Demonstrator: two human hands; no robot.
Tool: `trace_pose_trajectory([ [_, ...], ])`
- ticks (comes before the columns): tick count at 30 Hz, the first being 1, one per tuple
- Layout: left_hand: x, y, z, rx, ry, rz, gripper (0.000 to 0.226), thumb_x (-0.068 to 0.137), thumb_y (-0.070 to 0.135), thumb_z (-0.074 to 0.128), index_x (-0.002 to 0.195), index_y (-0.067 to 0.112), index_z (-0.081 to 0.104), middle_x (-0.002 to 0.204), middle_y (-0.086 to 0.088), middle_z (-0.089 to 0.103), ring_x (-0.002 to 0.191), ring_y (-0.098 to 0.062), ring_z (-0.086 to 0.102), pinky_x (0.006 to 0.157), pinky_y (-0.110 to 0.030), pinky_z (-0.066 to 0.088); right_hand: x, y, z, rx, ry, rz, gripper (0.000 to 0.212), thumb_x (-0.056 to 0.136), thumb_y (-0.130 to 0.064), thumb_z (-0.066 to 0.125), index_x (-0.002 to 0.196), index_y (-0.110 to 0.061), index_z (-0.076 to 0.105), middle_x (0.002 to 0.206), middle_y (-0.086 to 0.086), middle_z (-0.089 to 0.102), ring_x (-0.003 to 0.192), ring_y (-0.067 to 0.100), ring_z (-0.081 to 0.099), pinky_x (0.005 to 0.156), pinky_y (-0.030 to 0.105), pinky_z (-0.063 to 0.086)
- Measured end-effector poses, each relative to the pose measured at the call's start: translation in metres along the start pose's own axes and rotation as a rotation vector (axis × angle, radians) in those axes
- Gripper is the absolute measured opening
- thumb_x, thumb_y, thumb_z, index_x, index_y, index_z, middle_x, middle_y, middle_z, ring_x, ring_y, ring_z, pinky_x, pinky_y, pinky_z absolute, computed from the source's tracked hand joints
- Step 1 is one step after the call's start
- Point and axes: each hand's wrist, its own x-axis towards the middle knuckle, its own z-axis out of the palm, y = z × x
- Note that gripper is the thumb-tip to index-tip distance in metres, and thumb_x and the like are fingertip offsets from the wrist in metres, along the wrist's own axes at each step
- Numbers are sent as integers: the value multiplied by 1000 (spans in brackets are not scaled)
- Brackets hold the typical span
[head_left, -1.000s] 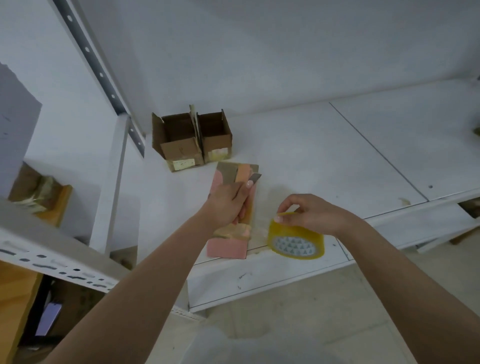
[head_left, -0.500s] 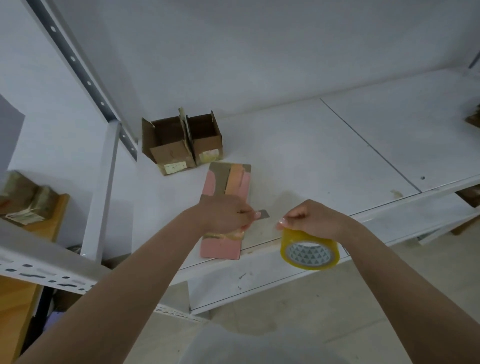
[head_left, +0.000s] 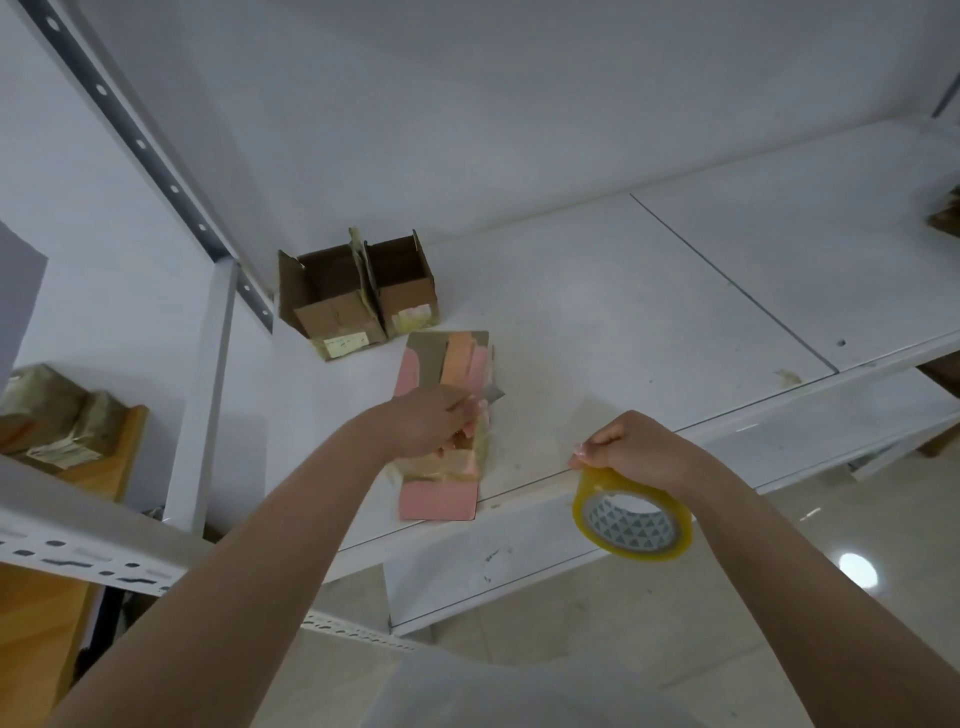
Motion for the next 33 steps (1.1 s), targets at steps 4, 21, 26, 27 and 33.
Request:
trace_pose_trajectory([
  [4,9,6,22,322,250,-18,32,102,34,38,87,12,54,65,4,48,63,-13,50,58,-24,35,0,-2,-9,63,50,-4,19,93,-34,63,84,-29,79,84,-21,74,82,-2,67,98,32,49],
  [21,-7,36,29,-390,595,101,70,63,82,54,92,20,66,83,12,65,74,1,60,62,-13,43,-21,-49,-22,214,188,-313,29,83,-49,66,88,-23,79,87,4,74,84,16,70,85,35,54],
  [26,-7,46,35,-550,615,81,25,82,36,76,70,18,64,63,9,66,61,-5,59,60,-18,44,-16,-57,-16,116,260,-356,26,91,-49,57,89,-33,78,83,0,74,84,22,69,88,49,53],
  [27,-8,47,37,-612,617,69,25,84,33,75,67,18,62,59,10,65,56,-1,57,56,-15,43,-14,-56,-13,124,301,-376,26,92,-50,56,90,-35,77,87,-4,75,87,19,69,89,49,52],
  [33,-20,60,51,-971,588,-39,22,88,24,70,72,10,62,55,8,61,39,-2,41,46,-18,35,0,-59,6,39,680,-409,23,91,-48,58,90,-32,75,83,-1,73,81,20,67,74,39,53],
])
